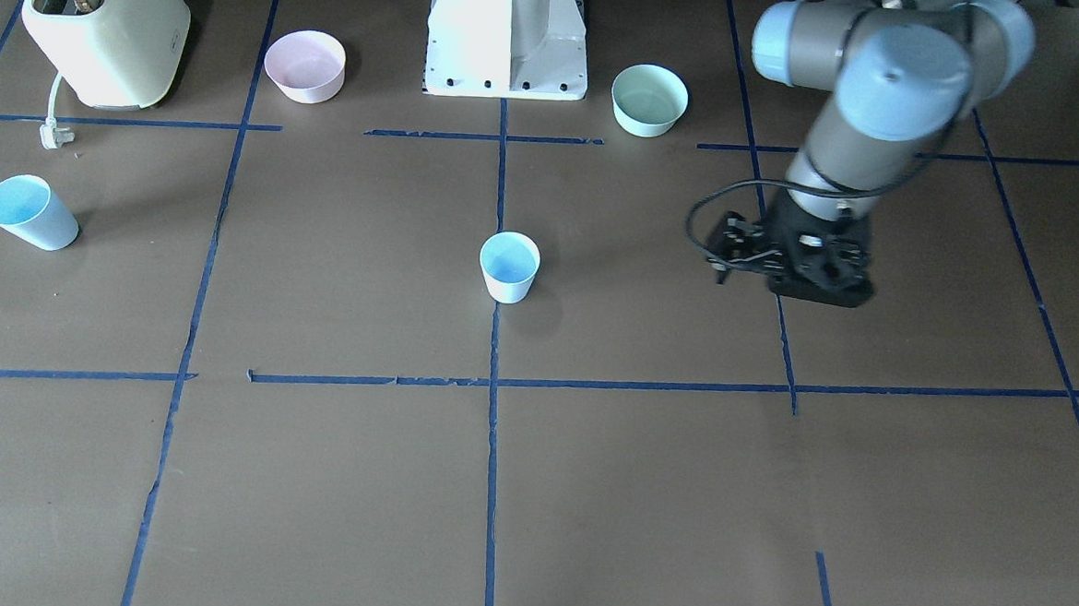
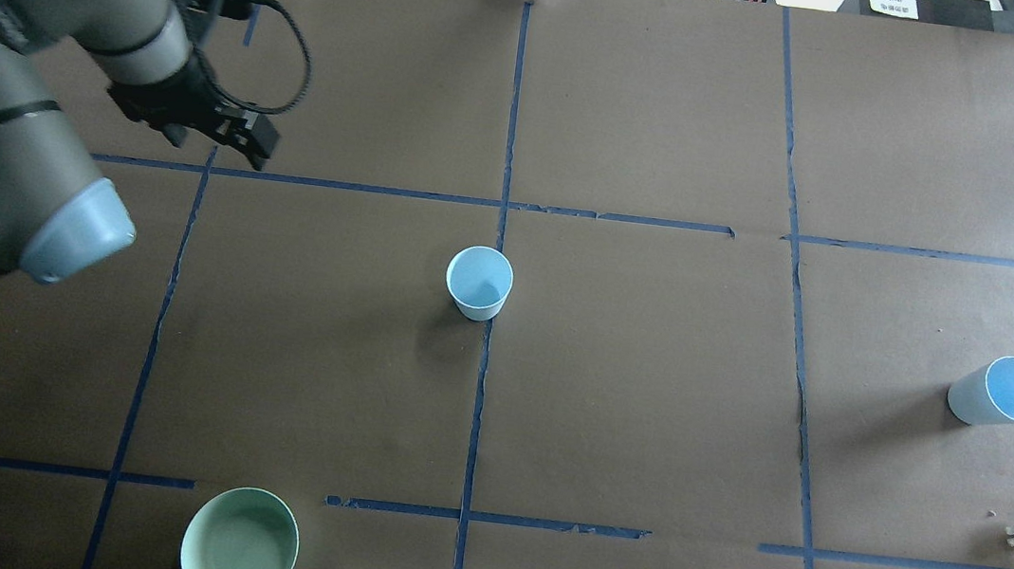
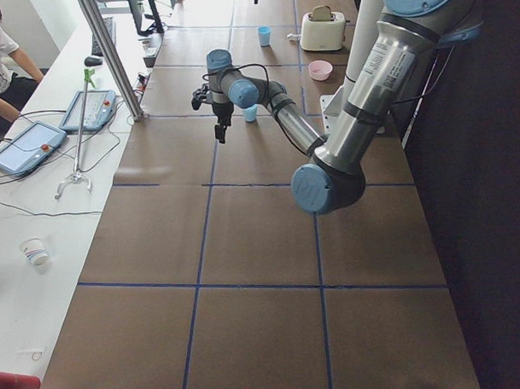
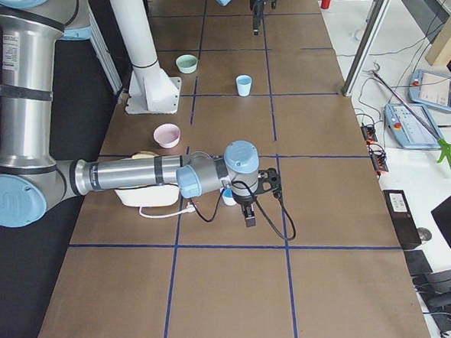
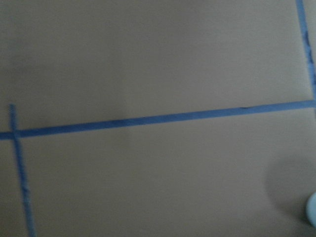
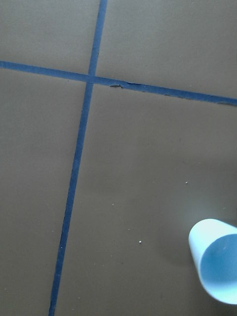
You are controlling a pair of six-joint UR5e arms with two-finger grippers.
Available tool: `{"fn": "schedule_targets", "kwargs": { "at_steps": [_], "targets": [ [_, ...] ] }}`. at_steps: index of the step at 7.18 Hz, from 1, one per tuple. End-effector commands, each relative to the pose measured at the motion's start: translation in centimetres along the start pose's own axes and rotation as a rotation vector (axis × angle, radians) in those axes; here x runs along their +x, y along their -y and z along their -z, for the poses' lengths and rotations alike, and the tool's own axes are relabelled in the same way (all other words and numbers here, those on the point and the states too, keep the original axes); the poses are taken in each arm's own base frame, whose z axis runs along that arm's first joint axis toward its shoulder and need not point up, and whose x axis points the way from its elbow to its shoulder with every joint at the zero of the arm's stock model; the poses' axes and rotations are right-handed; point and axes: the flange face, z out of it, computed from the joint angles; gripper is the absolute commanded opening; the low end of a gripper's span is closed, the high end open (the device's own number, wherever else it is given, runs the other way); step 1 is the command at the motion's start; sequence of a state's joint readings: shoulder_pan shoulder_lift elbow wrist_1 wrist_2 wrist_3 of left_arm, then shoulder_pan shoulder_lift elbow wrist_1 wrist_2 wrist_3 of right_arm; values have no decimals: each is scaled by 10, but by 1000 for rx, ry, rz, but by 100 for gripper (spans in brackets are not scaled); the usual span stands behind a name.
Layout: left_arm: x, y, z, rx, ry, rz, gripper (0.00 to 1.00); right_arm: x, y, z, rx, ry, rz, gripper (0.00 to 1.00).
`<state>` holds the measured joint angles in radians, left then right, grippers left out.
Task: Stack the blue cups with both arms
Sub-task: 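Set the cup upright at the center, open and withdraw the left gripper, then lower the right gripper onto the other light blue cup and close it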
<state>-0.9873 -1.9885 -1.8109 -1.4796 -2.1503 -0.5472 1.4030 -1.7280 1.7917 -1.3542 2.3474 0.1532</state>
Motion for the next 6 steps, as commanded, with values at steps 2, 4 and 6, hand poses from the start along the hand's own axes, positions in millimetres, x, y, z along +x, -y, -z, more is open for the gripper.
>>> {"fn": "schedule_targets", "kwargs": {
  "at_steps": [2, 4, 6],
  "targets": [
    [-347, -97, 48, -43, -11, -61, 100, -50, 30, 2, 17, 23, -32, 100],
    [-421, -193, 32, -87, -13, 49, 100, -75, 34, 4, 18, 35, -60, 100],
    [-430, -242, 24, -56, -90, 61, 100, -120, 30, -9, 5, 21, -130, 100]
  ]
}}
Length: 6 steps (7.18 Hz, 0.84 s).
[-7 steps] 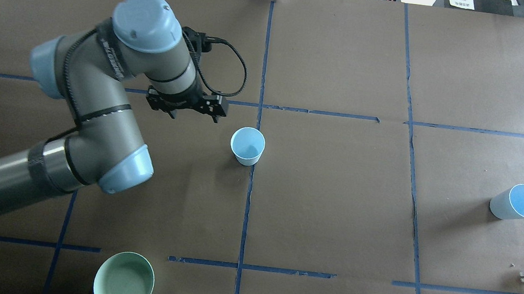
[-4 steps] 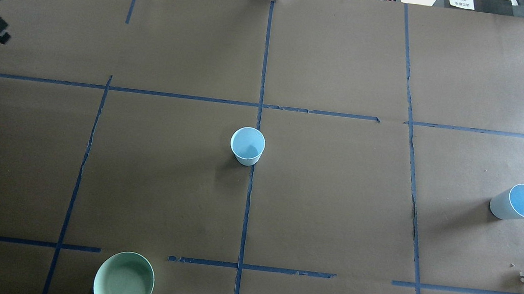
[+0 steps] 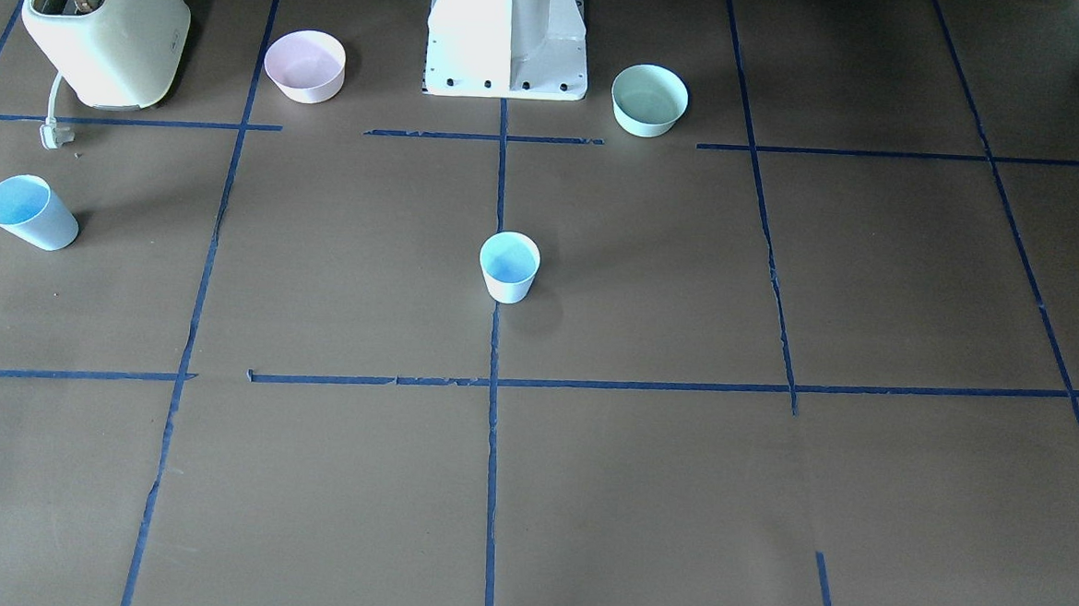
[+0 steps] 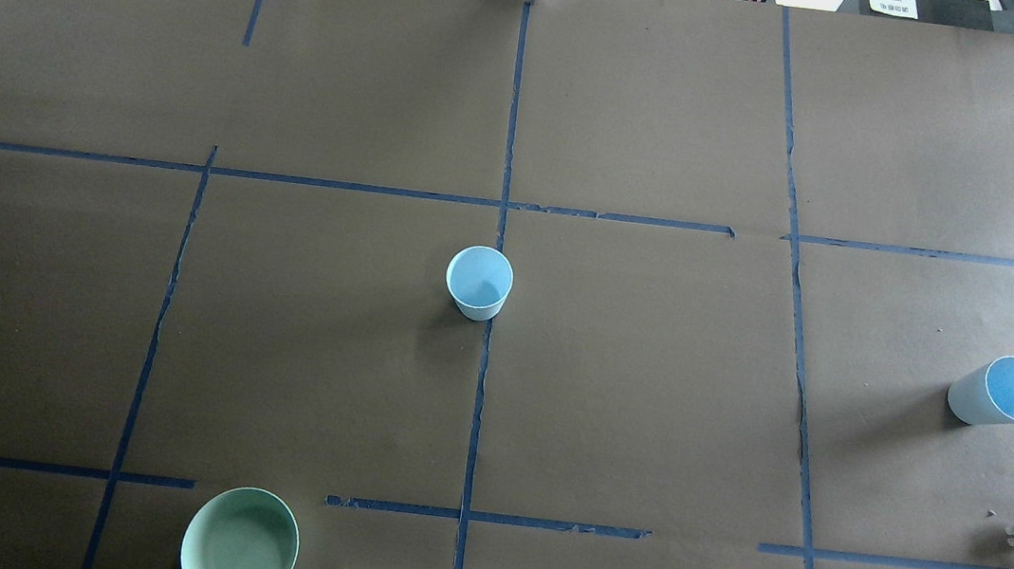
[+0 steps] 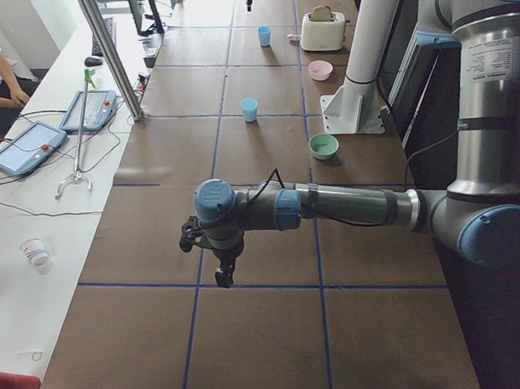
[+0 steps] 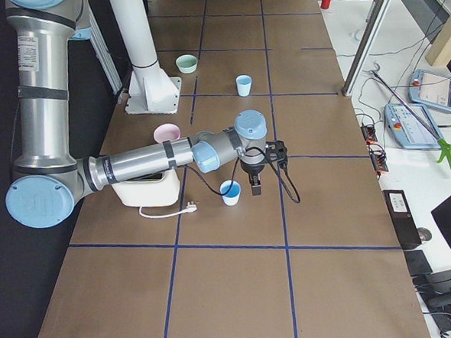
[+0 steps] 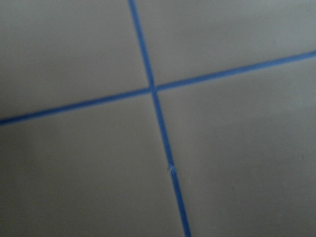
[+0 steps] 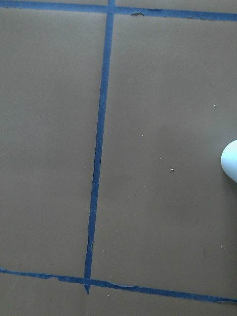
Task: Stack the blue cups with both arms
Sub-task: 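Lower the right gripper onto the other light blue cup and close it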
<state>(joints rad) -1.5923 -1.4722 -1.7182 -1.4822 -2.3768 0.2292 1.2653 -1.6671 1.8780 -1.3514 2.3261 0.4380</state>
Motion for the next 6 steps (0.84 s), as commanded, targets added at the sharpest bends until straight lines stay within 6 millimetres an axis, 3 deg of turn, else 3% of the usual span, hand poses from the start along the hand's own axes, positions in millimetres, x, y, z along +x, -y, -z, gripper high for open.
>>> {"fn": "schedule_targets", "kwargs": {
  "at_steps": [1, 2, 5, 6],
  "targets": [
    [-9, -32, -10, 39, -54, -10, 100, -47, -11, -20, 42, -7, -60, 100],
    [-11, -32, -12, 37, -54, -8, 100, -51, -25, -35, 83, -12, -60, 100],
    [-11, -31, -12, 38, -54, -6, 100, -15, -73, -59, 11, -51, -59, 100],
    [-11, -31, -12, 38, -54, -6, 100, -4, -80, -71, -15, -71, -43, 100]
  ]
}}
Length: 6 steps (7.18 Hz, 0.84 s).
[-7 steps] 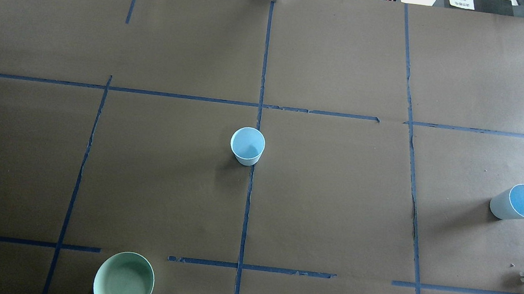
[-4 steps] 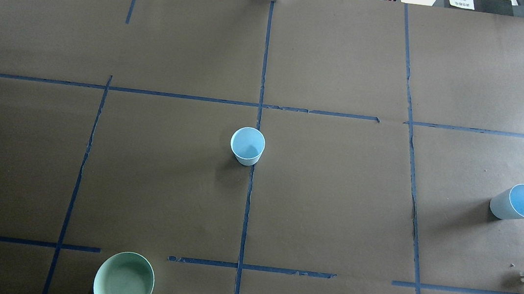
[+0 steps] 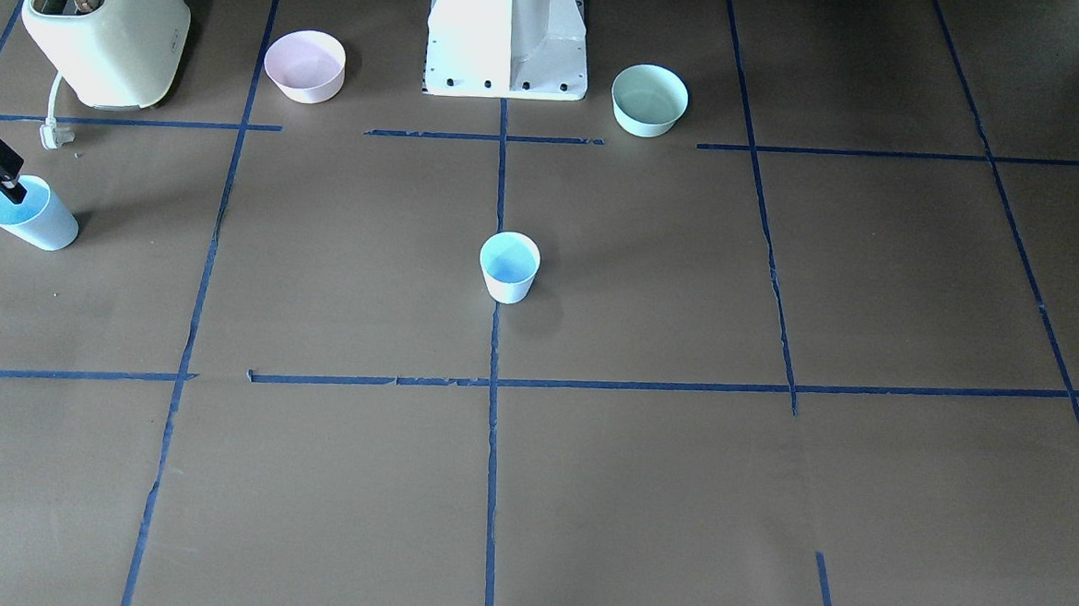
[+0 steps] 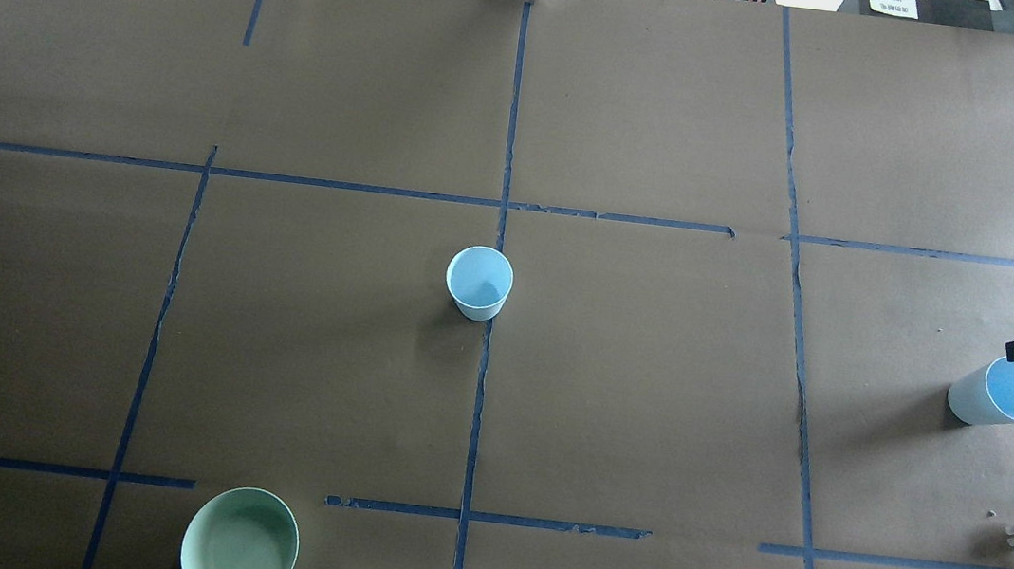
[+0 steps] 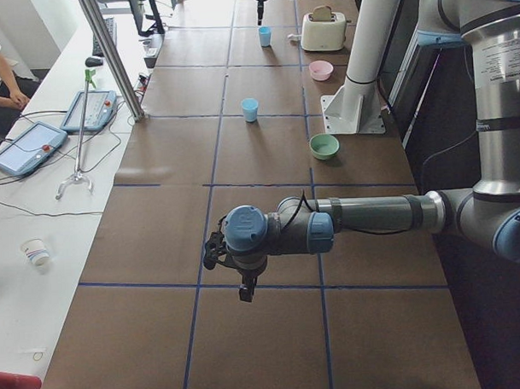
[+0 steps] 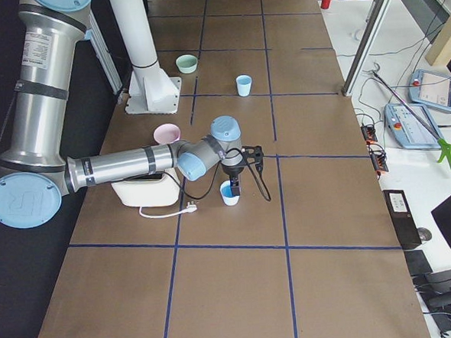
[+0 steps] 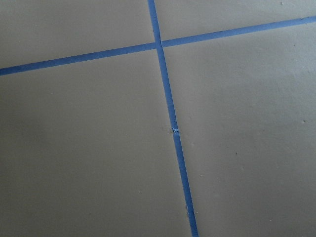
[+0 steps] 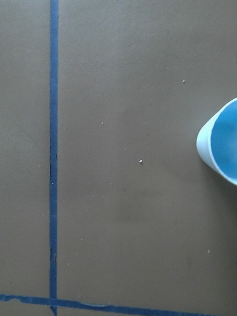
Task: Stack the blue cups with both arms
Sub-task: 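Lower the right gripper onto the other light blue cup and close it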
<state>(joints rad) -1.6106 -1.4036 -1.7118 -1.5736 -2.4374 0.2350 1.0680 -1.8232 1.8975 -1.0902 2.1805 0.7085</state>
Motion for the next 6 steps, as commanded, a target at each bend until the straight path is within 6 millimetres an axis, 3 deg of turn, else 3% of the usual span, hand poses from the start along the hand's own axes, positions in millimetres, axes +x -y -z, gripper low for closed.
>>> {"fn": "schedule_targets", "kwargs": {
  "at_steps": [1, 3, 4, 6],
  "targets": [
    [0, 1, 0, 1, 0, -1, 100, 26, -15, -29, -40, -27, 31, 100],
    [4, 2, 4, 8, 2, 11, 100, 38, -16, -49, -43, -20, 42, 100],
    [5, 2, 5, 10, 2, 10, 100, 35, -17, -53, -53, -19, 45, 92],
    [6, 2, 5, 10, 2, 8, 100, 28, -21, -60, -72, -15, 56, 18]
  ]
}}
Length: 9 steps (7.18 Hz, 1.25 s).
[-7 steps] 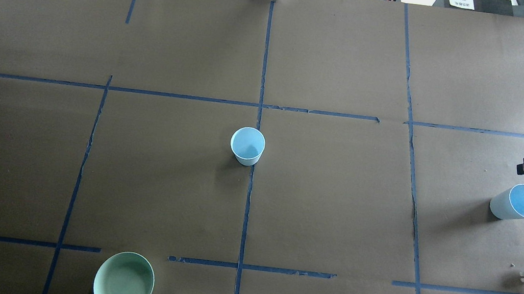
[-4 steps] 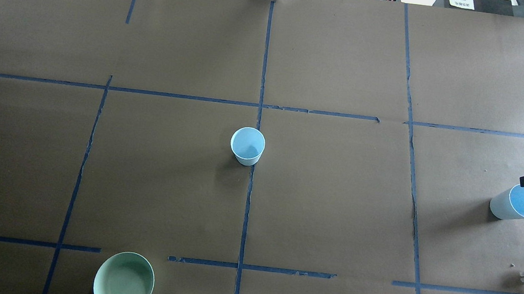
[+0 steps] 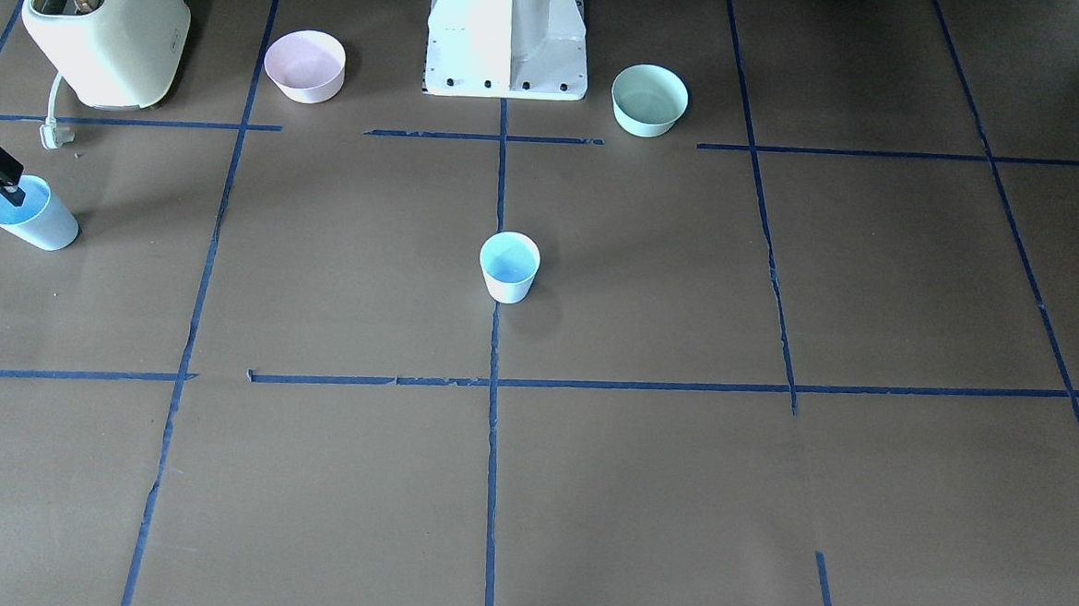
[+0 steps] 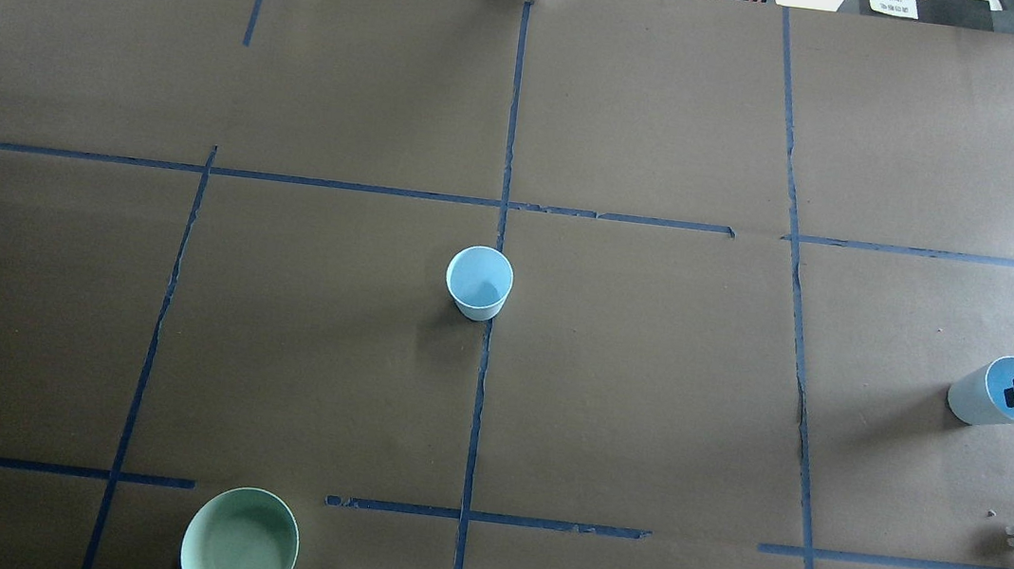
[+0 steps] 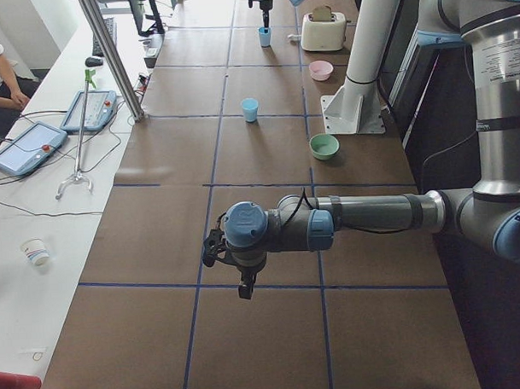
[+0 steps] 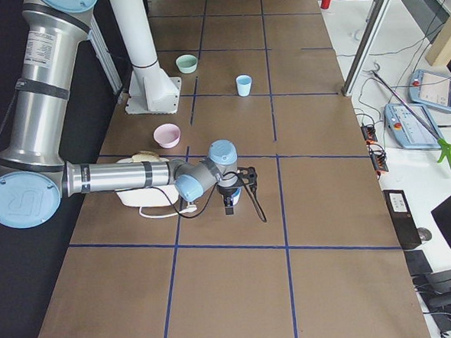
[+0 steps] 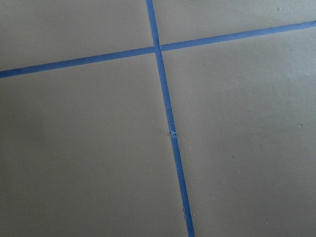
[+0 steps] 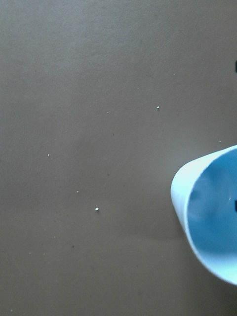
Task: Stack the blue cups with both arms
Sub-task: 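Lower the right gripper onto the other light blue cup and close it, then carry the held cup with the right gripper over the center cup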
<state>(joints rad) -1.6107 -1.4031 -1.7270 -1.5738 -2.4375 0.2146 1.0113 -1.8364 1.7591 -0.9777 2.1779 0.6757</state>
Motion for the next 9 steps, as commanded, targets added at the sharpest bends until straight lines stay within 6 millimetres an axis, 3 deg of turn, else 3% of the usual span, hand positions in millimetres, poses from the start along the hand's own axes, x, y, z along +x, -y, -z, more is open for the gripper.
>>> {"fn": "schedule_targets", "kwargs": {
  "at_steps": [1, 3, 4, 5, 6, 7, 9],
  "targets": [
    [0, 0, 0, 0, 0, 0, 100, -5, -1, -4, -10, 6, 4, 1],
    [-4, -2, -4, -8, 0, 7, 100, -11, 3, -2, -4, 17, 11, 0],
    [-5, -2, -5, -9, -1, 9, 100, -23, 14, 3, 8, 29, -1, 0],
    [-5, -2, -4, -9, 1, 10, 100, -52, 37, 11, 18, 81, -69, 0],
    [-6, -2, -5, -11, 1, 15, 100, -92, 61, 24, 22, 114, -130, 0],
    [-5, -3, -6, -12, 1, 16, 100, -152, 82, 39, 11, 136, -175, 0],
    [-6, -4, -6, -13, 1, 38, 100, -305, 120, 86, -14, 139, -287, 0]
  ]
}}
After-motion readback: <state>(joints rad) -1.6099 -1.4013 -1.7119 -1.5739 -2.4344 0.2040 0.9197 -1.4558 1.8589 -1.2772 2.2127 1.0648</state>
